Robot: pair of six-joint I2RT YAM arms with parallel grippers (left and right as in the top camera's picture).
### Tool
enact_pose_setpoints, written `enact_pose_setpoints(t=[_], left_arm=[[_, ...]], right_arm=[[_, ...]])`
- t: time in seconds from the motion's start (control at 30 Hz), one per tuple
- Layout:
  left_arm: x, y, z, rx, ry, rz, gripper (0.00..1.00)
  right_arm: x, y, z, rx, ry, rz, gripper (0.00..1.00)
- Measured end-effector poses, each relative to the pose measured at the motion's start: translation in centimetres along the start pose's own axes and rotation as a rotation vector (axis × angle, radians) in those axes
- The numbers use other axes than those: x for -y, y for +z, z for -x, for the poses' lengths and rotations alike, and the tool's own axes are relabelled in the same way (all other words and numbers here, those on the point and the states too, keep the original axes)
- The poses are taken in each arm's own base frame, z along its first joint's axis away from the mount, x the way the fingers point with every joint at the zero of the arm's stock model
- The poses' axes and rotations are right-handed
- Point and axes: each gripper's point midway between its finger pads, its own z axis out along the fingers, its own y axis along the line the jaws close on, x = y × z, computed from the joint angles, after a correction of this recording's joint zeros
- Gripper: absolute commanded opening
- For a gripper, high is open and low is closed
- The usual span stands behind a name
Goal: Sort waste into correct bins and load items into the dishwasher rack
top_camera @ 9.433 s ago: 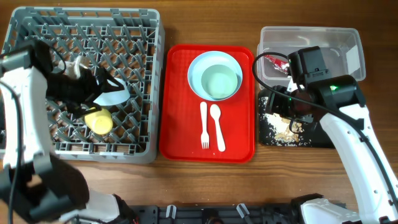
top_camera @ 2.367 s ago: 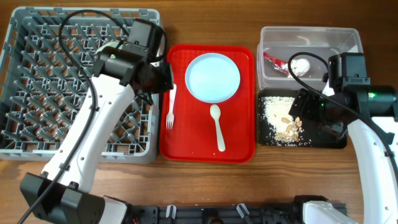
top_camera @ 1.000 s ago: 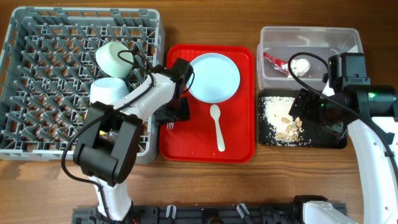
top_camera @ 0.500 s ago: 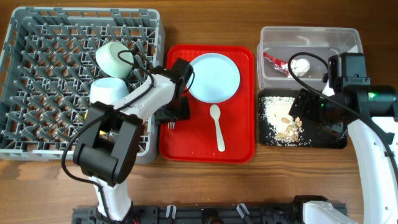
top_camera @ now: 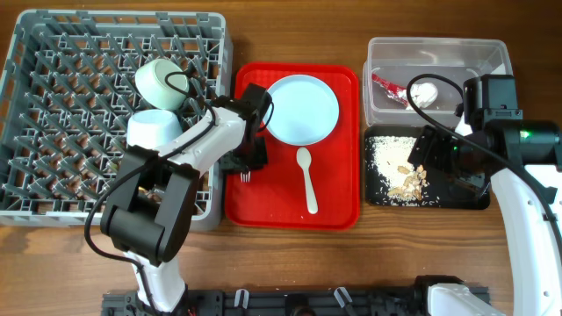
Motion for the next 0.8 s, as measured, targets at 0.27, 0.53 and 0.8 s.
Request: enact_pose_setpoints(t=[0.27,0.53,0.8], left_arm=[[0.02,0.0,0.03,0.001,0.002,-0.001,0.19],[0.02,-0.02,0.06,0.006,0.004,-0.003,0.09],[0.02,-0.03,0.06,0.006,0.005,-0.003,0.04]], right_arm=[[0.02,0.0,-0.04,-0.002,0.0,-0.001,0.91],[0.02,0.0,-0.03,-0.001,0.0,-0.001,0.91],[0.02,0.0,-0.04,-0.002,-0.004,-0.001,0.91]])
